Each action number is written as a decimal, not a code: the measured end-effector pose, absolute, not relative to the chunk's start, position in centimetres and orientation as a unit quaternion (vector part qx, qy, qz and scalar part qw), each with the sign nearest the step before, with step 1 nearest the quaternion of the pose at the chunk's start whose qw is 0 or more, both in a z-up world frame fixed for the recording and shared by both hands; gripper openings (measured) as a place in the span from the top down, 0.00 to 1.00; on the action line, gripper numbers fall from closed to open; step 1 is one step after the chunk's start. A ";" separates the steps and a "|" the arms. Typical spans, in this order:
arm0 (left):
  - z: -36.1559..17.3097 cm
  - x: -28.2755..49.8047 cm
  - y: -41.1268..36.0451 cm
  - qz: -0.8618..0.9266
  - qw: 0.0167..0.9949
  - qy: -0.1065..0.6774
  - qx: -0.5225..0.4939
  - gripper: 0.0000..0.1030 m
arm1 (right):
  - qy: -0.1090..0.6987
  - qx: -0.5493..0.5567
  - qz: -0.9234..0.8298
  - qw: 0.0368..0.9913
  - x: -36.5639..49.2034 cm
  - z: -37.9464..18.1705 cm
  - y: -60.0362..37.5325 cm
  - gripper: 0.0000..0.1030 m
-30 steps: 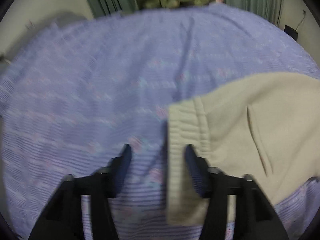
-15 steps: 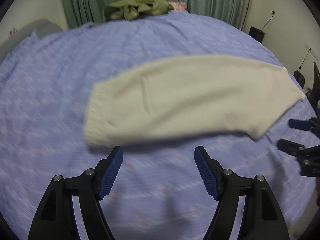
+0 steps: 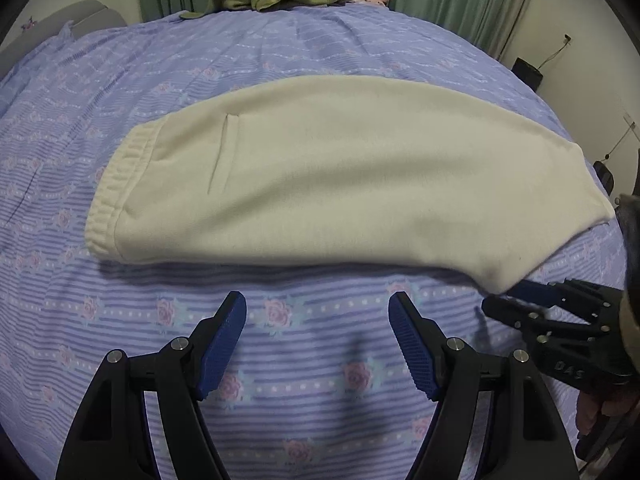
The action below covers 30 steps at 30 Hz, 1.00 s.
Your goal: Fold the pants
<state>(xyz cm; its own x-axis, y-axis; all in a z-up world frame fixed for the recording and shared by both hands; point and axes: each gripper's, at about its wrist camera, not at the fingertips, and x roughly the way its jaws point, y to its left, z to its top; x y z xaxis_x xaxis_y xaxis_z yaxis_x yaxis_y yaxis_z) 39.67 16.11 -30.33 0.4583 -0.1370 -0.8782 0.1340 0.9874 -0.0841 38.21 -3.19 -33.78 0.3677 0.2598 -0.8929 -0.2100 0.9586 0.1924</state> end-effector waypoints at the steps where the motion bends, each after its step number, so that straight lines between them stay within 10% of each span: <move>1: -30.2 39.8 16.1 -0.078 0.856 0.512 -0.001 0.29 | 0.534 0.026 0.148 0.832 38.5 -33.3 -3.1 0.62; 16: -29.2 39.7 16.9 -0.072 0.863 0.499 0.000 0.29 | 0.503 0.010 0.138 0.853 39.2 -32.5 -1.6 0.62; 23: -28.3 38.9 17.3 -0.066 0.865 0.497 -0.010 0.29 | 0.505 -0.018 0.131 0.853 39.6 -31.8 -1.8 0.88; 30: -27.9 38.0 17.3 -0.064 0.862 0.502 -0.016 0.29 | 0.517 -0.022 0.138 0.845 38.3 -30.9 -1.5 0.91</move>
<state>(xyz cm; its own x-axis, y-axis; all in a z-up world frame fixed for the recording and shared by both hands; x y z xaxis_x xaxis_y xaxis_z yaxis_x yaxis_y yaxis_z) 37.99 17.33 -27.90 0.4878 -0.1266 -0.8637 0.0940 0.9913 -0.0922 38.35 -1.48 -30.86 0.4281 0.2107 -0.8788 -0.2563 0.9608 0.1055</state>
